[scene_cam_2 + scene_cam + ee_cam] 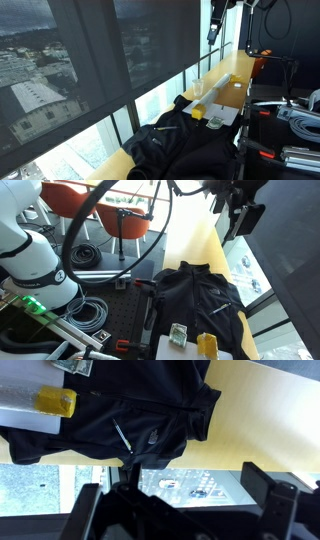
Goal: Close the zip on the black jacket.
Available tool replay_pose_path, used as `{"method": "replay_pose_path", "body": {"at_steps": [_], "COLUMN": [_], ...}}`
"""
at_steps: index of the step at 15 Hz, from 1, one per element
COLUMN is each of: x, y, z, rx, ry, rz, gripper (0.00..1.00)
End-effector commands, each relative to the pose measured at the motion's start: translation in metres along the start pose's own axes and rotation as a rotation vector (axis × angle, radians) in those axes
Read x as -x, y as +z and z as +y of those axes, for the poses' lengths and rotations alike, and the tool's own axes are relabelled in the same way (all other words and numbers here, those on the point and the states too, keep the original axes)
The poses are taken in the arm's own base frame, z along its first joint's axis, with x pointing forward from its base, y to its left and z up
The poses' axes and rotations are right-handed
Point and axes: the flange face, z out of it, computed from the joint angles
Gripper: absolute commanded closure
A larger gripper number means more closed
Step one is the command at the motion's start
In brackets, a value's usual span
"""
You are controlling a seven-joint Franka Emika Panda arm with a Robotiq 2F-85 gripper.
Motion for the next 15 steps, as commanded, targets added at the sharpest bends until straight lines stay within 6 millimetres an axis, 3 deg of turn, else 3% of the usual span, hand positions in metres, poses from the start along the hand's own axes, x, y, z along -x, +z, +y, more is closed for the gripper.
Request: {"method": "replay_pose_path", "body": {"at_steps": [1,5,8,10,15], "x": [0.000,0.000,-0.004,-0.007,-0.014], "y": [0.000,0.006,0.022,0.040,0.109], "z": [0.000,0.003,0.012,0.024,0.054], "rx": [0.000,0.013,0.051,0.080,0.134], "ry": [0.000,-0.017,-0.040,-0.045,-0.032], "rz": [-0.001,0.008,0.003,-0.008,-0.053], "gripper": [0.00,0.00,0.00,0.00,0.00]}}
